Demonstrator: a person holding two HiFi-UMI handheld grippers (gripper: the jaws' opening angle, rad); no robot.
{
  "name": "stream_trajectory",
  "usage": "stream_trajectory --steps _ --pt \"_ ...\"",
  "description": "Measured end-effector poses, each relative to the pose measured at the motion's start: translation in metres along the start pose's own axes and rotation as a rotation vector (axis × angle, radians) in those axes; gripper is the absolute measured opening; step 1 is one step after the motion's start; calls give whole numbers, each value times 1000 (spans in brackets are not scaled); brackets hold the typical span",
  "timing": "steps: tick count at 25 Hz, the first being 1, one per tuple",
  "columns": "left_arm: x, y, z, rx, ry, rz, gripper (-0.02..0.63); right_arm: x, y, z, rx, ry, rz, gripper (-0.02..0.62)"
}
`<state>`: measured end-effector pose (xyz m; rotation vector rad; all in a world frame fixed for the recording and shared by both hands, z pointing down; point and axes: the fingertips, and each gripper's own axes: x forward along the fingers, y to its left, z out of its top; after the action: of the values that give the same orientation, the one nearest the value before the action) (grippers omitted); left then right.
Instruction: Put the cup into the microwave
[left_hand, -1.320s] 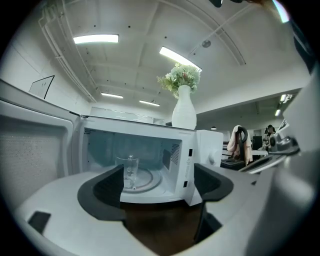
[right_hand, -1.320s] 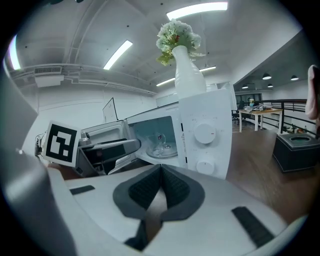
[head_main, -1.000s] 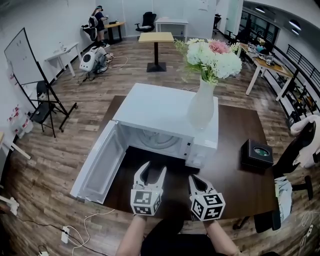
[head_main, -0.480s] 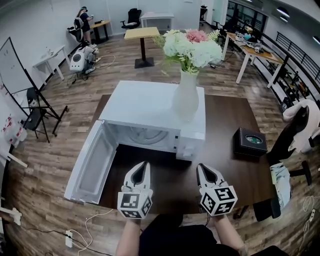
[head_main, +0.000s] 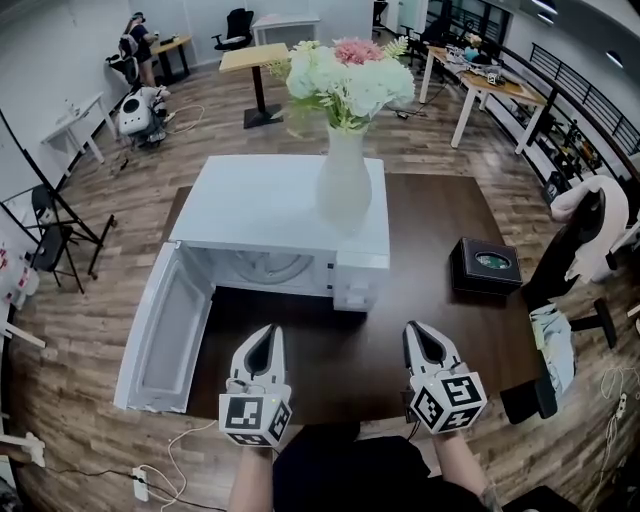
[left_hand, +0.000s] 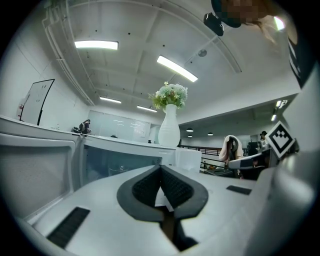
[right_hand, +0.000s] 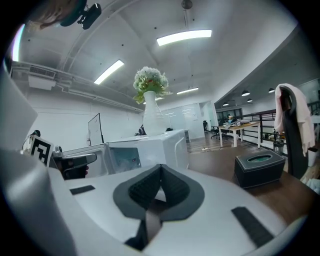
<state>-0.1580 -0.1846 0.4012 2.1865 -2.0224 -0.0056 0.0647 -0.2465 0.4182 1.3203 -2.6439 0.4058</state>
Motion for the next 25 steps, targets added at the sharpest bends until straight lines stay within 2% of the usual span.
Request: stream_trajectory --steps 8,25 --pt "2 5 -6 -6 12 27 3 3 1 -9 14 19 -21 -8" --pt "3 -2 -16 -24 32 42 4 8 12 -18 15 54 20 -9"
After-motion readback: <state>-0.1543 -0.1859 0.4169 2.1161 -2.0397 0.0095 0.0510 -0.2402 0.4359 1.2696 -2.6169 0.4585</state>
